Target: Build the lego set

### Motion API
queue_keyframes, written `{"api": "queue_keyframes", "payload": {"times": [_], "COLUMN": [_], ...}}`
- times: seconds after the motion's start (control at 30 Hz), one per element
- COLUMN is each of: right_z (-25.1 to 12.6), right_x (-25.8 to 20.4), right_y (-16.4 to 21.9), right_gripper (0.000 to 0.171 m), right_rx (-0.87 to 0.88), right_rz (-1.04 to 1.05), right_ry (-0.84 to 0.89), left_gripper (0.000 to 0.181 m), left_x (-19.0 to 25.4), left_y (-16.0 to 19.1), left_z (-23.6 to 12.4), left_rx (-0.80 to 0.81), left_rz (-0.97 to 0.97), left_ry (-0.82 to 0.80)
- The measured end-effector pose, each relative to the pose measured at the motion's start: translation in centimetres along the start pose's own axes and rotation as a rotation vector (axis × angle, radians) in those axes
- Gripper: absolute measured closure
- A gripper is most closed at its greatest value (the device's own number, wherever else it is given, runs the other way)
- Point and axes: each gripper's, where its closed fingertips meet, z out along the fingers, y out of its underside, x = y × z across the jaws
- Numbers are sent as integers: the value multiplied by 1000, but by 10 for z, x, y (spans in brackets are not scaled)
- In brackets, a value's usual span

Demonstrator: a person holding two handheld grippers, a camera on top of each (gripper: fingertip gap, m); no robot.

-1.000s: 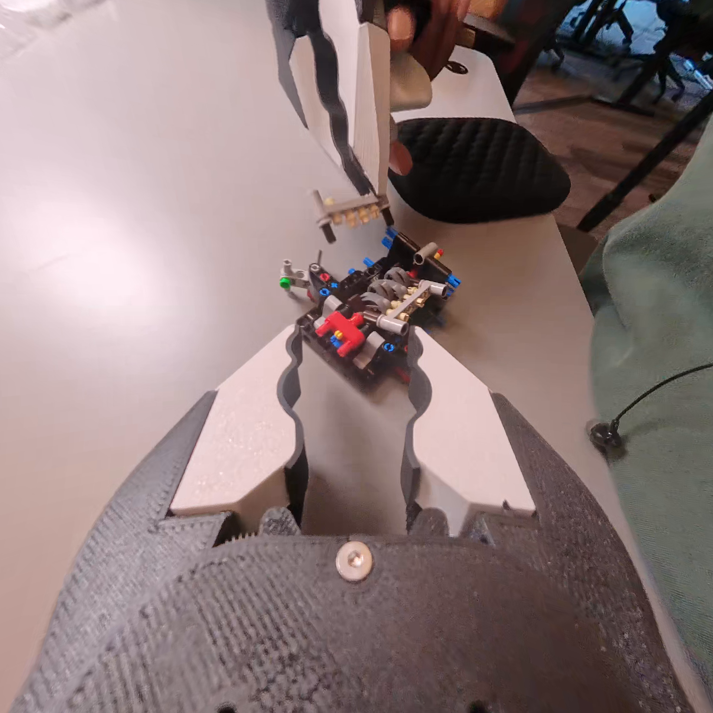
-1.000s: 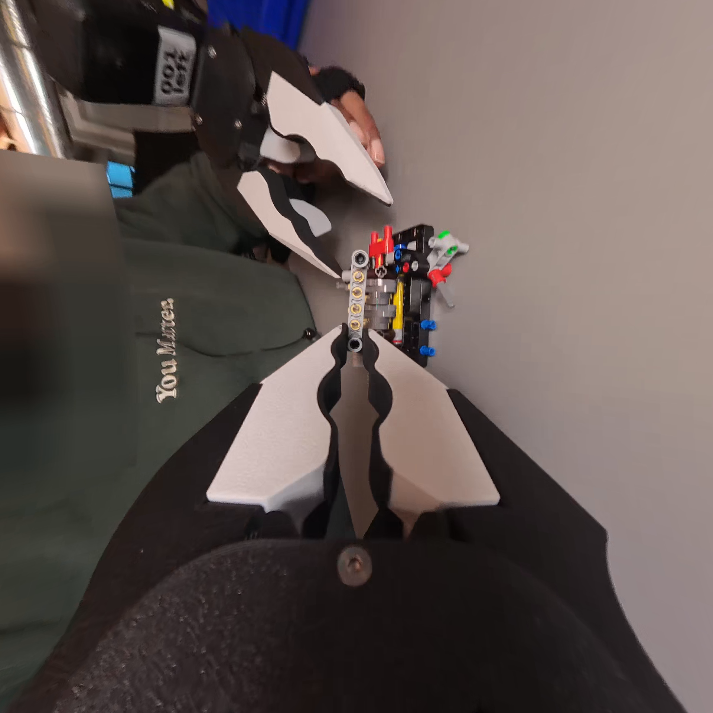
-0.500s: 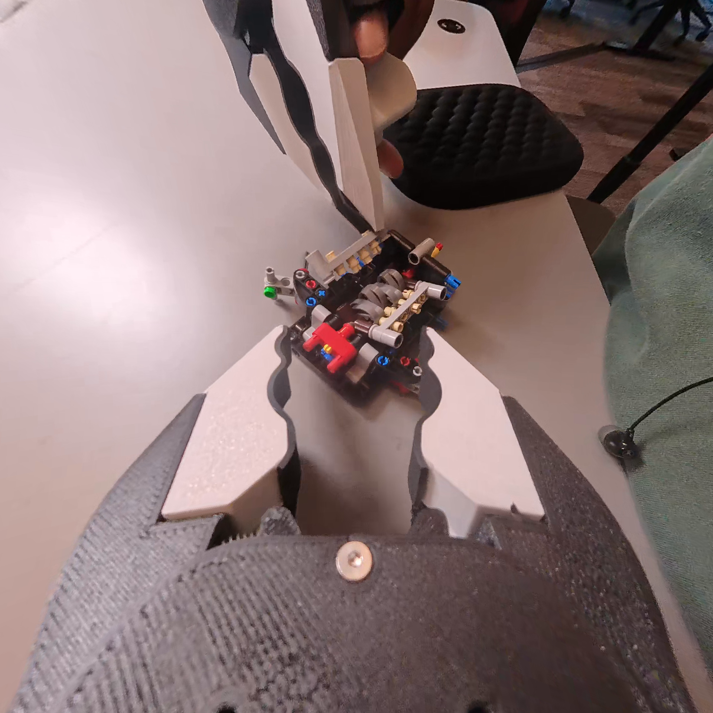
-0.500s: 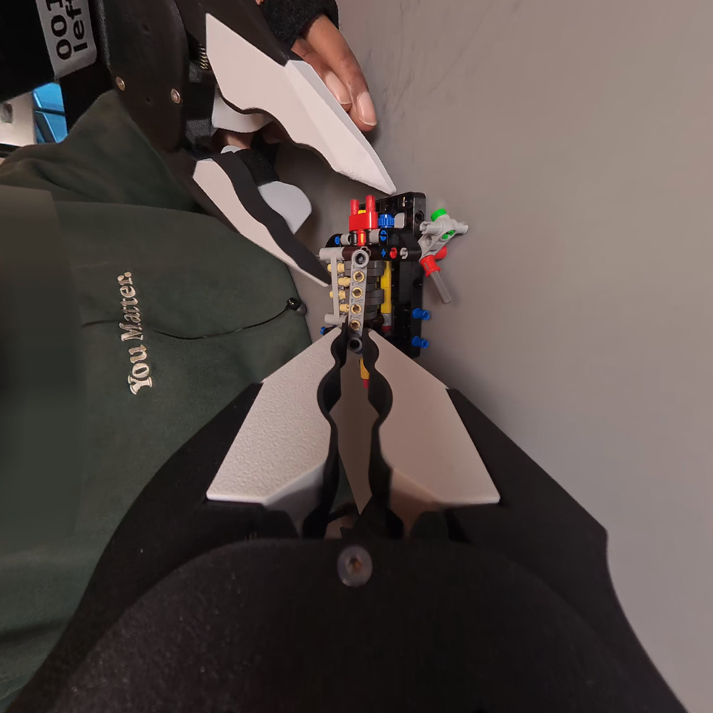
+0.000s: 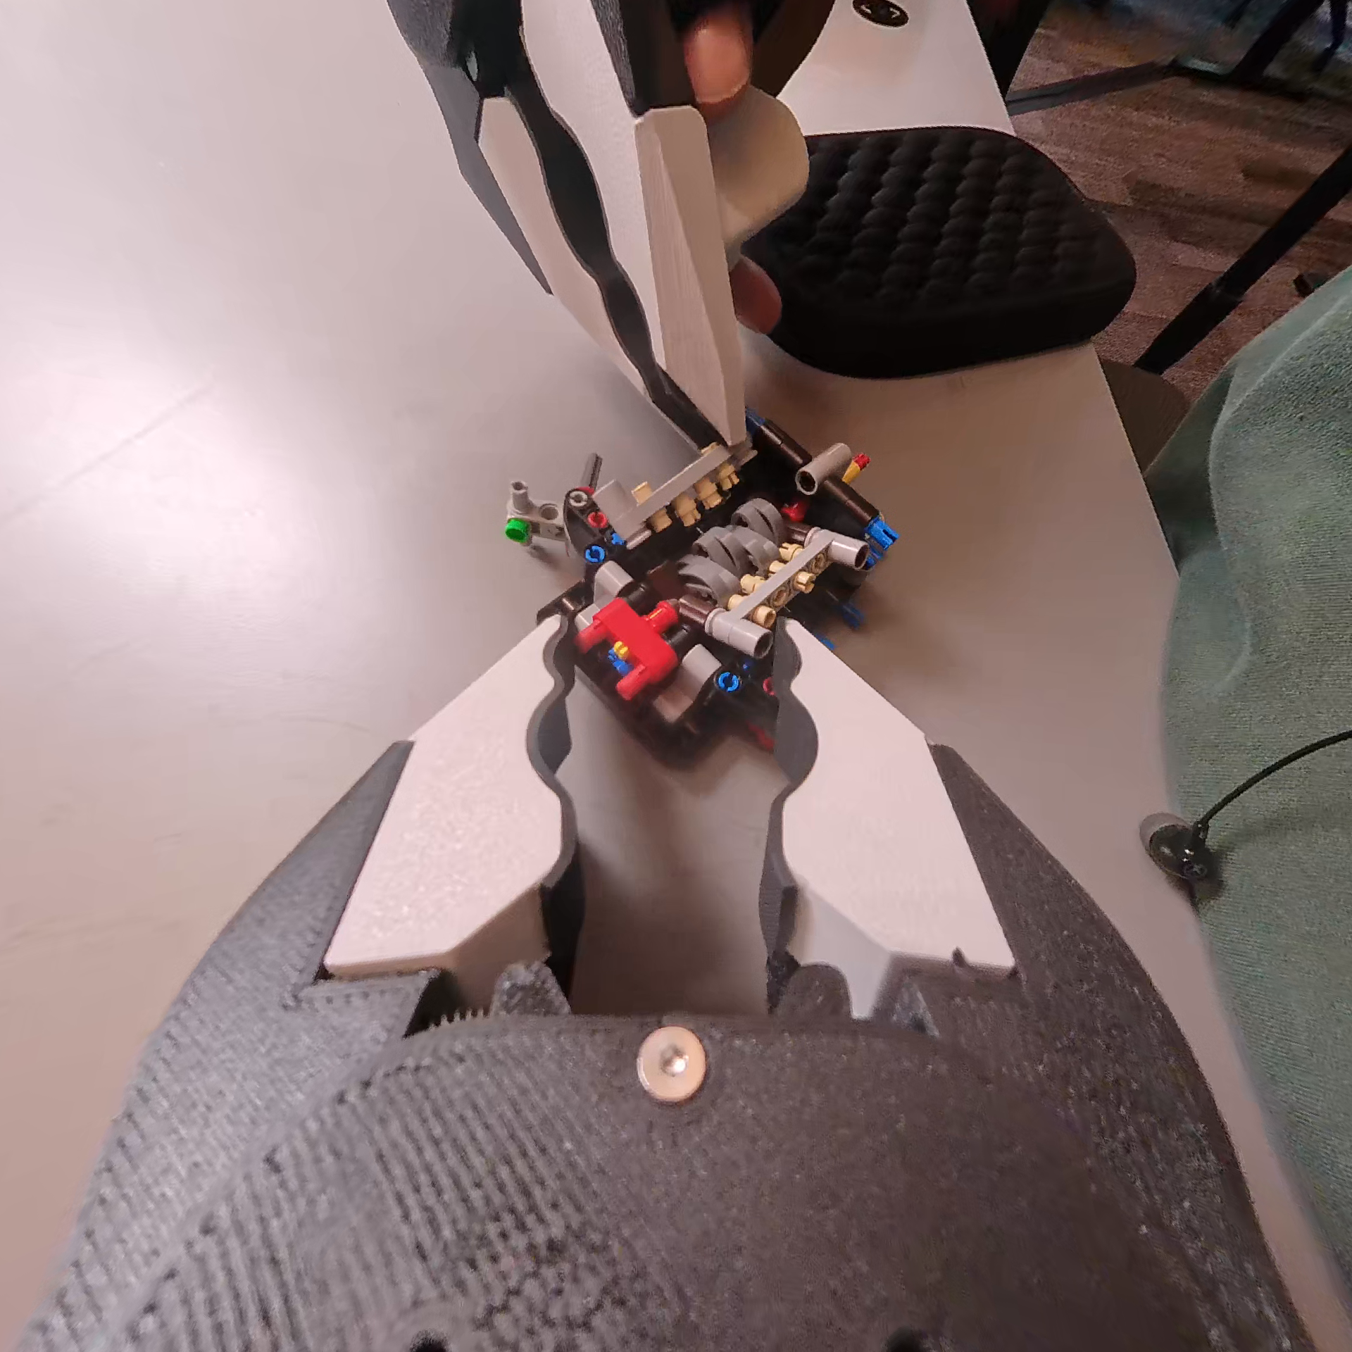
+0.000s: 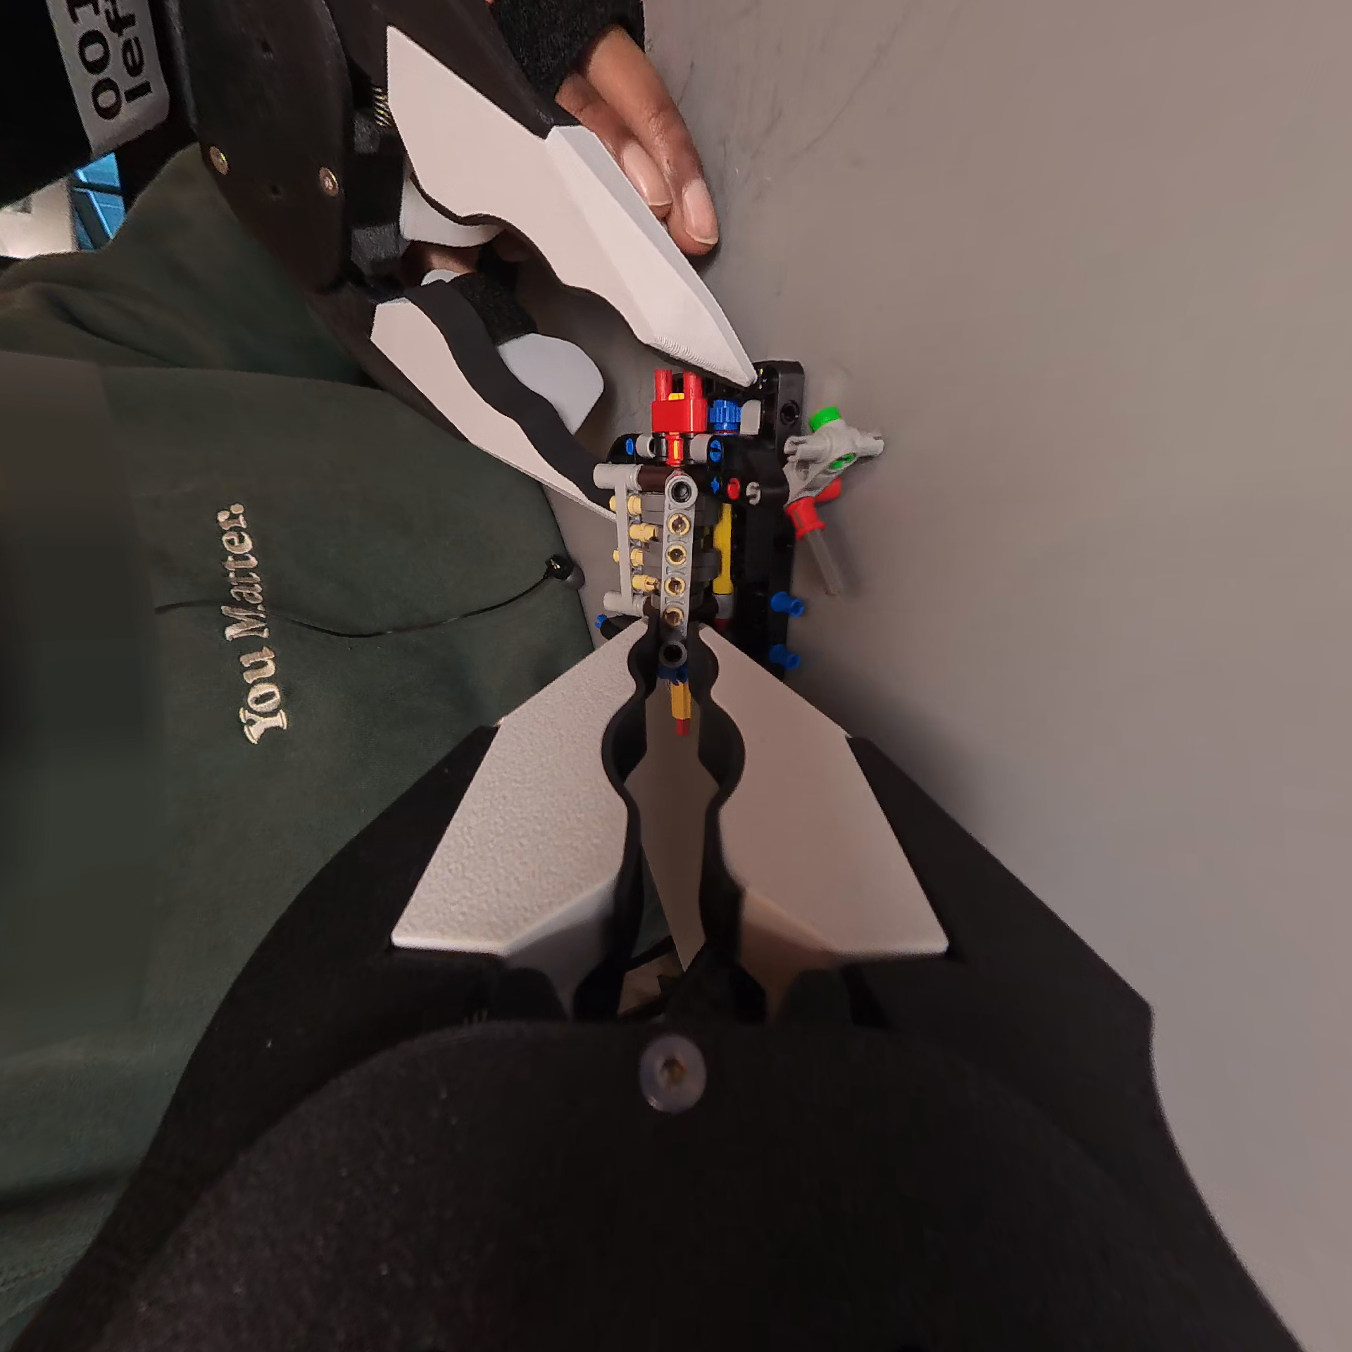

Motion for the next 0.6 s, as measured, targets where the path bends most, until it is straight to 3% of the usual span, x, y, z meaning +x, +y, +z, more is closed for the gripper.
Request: {"api": "queue_keyframes", "payload": {"times": [0.6], "right_z": [1], "right_x": [0], "right_y": [2], "right_gripper": [166], "right_rx": [22], "right_rz": [4], "right_ry": [13], "left_gripper": [129], "left_x": [2], "left_y": [0], "left_z": [1], "left_rx": [5], "left_rz": [-6], "left_ry": [-55]}}
